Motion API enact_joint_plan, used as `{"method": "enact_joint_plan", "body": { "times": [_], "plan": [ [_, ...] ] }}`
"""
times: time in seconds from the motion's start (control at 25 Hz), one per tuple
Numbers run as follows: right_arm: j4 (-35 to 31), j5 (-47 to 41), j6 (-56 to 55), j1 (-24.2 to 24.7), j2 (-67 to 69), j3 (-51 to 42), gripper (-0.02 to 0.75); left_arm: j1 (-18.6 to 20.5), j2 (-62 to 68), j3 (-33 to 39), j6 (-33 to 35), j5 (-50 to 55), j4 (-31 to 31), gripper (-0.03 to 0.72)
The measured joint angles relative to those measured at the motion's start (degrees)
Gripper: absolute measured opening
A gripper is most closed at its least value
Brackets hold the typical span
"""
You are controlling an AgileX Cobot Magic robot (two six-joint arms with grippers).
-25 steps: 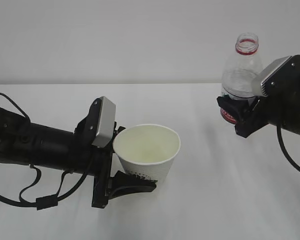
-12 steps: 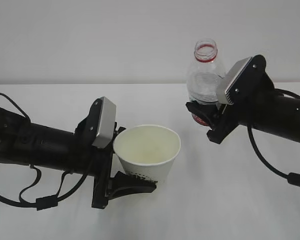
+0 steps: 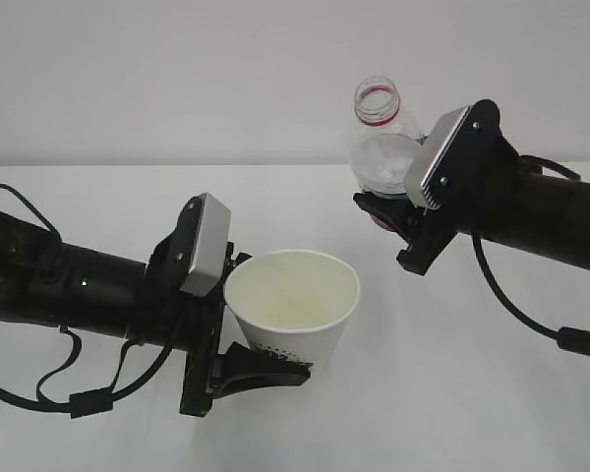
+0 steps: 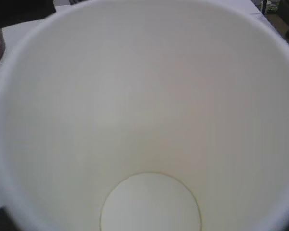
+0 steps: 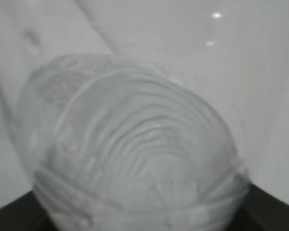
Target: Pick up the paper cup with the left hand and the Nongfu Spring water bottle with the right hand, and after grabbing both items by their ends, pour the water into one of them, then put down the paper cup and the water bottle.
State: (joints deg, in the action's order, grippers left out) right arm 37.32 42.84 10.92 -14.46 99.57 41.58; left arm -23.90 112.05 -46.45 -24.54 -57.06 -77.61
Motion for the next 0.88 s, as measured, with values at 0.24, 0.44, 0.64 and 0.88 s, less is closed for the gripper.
{"method": "enact_joint_plan", "body": {
  "times": [0.24,0.44,0.64,0.88],
  "plan": [
    [0.00,-0.33,3.64,0.00,0.00,0.00,0.484,-1.21,0.00,0.00,0.31,-0.26,-0.02,0.543],
    [0.00,-0.33,5.95,0.00,0.00,0.00,0.484,-1.38,0.00,0.00,0.30,-0.26,-0.02,0.543],
    [0.00,-0.33,9.48,0.00,0.00,0.00,0.484,-1.38,0.00,0.00,0.42,-0.26,-0.02,0.543],
    [0.03,-0.33,11.86,0.00,0.00,1.54,0.484,-1.38,0.00,0.00,0.42,-0.26,0.09,0.543]
  ]
}}
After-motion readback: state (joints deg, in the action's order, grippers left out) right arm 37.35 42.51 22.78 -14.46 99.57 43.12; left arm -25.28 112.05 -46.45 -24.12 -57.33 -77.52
